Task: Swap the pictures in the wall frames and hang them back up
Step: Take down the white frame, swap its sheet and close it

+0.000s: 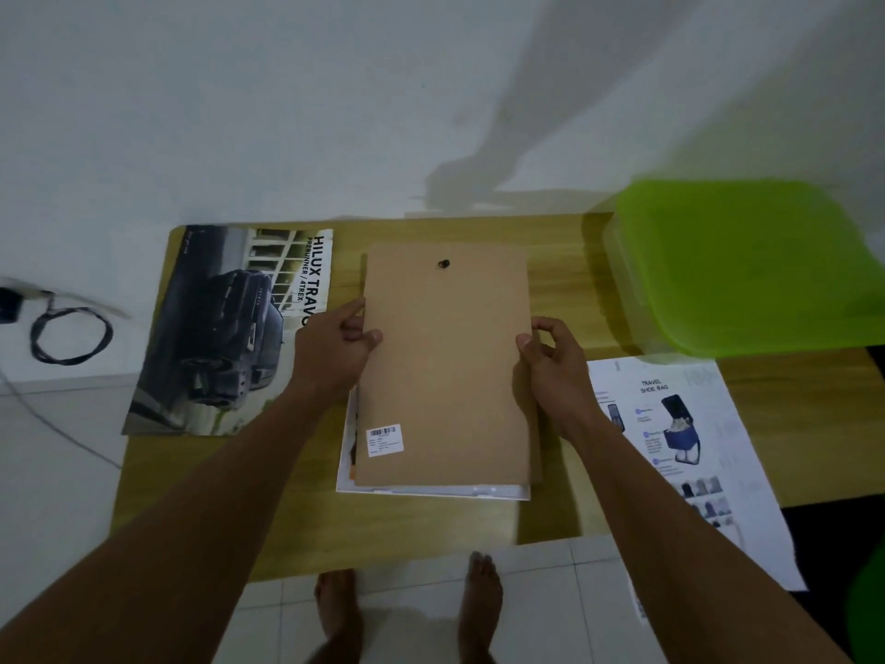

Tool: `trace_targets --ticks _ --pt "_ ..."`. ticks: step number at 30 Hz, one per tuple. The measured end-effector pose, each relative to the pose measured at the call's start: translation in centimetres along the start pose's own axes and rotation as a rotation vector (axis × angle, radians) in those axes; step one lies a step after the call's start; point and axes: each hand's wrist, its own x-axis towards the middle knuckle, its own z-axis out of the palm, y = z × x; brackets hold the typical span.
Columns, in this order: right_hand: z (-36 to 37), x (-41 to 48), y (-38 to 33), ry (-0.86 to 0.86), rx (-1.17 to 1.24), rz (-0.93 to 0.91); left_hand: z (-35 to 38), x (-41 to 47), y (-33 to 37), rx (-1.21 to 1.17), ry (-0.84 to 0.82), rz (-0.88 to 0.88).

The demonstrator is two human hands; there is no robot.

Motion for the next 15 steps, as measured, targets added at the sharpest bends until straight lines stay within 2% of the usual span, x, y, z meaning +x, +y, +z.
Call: trace_targets --ticks 4,7,12,15 --pt "0.2 0.1 -0.8 -0.003 0.154 -0.063 -0.5 -0.4 1.8 -0.043 -0.007 -0.039" --pt "-0.8 0.1 -2.3 -0.001 0.148 -0.111 -0.6 -1.3 3.7 -0.110 -0.033 -0.055" --pt "-5.6 0.5 -5.3 -0.186 0.049 -0.089 -0.6 -2.3 8.2 -0.237 0.045 -0.061" --pt "-9.6 0.8 -6.7 -0.143 0.057 -0.089 1.2 -2.4 11.9 -0.302 0.051 -0.092"
